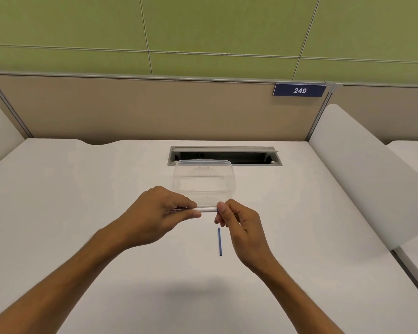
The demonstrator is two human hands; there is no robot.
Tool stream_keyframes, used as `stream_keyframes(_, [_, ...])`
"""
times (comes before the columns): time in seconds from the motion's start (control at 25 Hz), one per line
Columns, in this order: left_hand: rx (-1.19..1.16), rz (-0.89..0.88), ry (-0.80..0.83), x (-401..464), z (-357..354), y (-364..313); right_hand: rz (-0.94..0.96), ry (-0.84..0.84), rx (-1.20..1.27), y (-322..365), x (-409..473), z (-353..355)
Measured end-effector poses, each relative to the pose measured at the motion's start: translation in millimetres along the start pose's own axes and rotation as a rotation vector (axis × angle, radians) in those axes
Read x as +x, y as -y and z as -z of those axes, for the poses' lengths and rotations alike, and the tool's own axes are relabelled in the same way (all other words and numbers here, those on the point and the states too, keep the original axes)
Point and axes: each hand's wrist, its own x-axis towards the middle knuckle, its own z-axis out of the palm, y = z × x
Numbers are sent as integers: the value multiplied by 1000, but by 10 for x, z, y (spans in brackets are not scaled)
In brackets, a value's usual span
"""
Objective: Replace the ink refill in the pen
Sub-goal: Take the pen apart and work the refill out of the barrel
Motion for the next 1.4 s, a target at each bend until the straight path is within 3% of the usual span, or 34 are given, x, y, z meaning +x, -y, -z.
stream_keyframes(0.2, [-294,131,177,20,97,-47,151,29,-138,13,-11,38])
stream_keyframes(0.32, [-337,176,225,15,100,-35,146,87,-160,4,-2,55])
stream_keyframes(0.6, [179,-60,-70,-48,-119,72,-59,37,-26,8,5,26])
stream_keyframes(0.8, [421,-192,-105,-62,-143,33,-96,74,-3,-14,15,50])
stream_keyframes(0.96, [313,-151,-82,-62,-155,78,-73,70,-13,-14,3,55])
stream_keyframes(1.08, [-68,8,35,-52,-81,100,-18,64,-45,4,12,56])
stream_keyframes(1.16, [-177,47,74,-51,-30,105,-9,91,-43,31,20,72])
stream_keyframes(1.28, [-97,44,45,-78,-10,135,-31,152,-5,47,41,110])
stream_keyframes(1.4, [158,-56,-51,-99,-38,164,-102,127,59,23,45,89])
